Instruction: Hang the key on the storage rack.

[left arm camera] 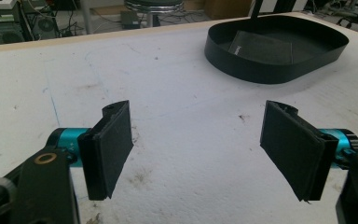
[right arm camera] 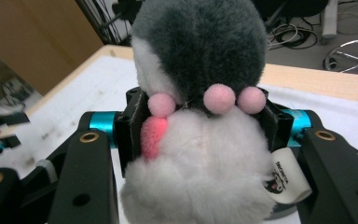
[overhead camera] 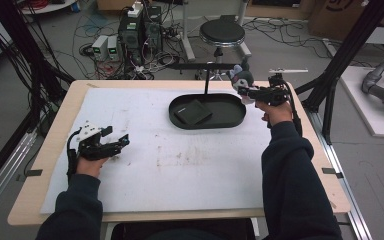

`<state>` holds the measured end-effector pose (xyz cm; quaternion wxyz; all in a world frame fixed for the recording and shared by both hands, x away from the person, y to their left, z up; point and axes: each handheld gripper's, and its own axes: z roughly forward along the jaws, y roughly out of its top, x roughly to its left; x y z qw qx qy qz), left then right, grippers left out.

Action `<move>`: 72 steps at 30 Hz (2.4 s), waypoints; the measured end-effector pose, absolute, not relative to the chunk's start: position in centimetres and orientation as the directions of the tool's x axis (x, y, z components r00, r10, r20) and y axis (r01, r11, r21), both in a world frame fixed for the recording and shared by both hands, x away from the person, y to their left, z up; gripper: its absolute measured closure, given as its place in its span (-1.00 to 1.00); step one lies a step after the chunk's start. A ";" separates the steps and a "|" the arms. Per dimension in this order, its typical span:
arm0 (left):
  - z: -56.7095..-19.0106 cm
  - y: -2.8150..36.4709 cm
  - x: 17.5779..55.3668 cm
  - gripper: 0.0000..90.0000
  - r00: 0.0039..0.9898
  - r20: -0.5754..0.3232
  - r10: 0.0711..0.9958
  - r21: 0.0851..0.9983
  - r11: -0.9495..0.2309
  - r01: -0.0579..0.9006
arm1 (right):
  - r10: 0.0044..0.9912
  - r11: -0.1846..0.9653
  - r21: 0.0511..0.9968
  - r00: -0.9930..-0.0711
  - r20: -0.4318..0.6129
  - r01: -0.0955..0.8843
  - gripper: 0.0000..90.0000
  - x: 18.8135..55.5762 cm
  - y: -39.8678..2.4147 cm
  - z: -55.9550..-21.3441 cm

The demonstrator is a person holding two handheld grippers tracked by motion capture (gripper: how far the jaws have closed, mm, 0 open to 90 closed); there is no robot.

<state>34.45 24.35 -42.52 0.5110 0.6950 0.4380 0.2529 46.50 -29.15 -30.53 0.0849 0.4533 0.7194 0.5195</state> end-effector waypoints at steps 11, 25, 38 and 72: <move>-42.5 24.4 34.6 -0.44 0.489 -0.097 0.867 0.935 -0.089 0.345 | 0.706 -0.053 0.788 -0.535 0.464 0.613 0.02 48.0 -30.3 -30.6; -42.5 24.7 34.6 -0.44 0.489 -0.095 0.867 0.936 -0.090 0.340 | 0.690 -0.101 0.762 -0.507 0.517 0.639 0.03 48.6 -30.4 -30.1; -42.5 24.6 34.6 -0.44 0.490 -0.091 0.867 0.936 -0.093 0.338 | 0.661 -0.130 0.747 -0.504 0.556 0.652 0.03 48.8 -30.2 -30.1; -42.5 24.6 34.6 -0.43 0.492 -0.093 0.865 0.938 -0.090 0.336 | 0.662 -0.303 0.702 -0.388 0.641 0.644 0.02 50.0 -30.3 -31.4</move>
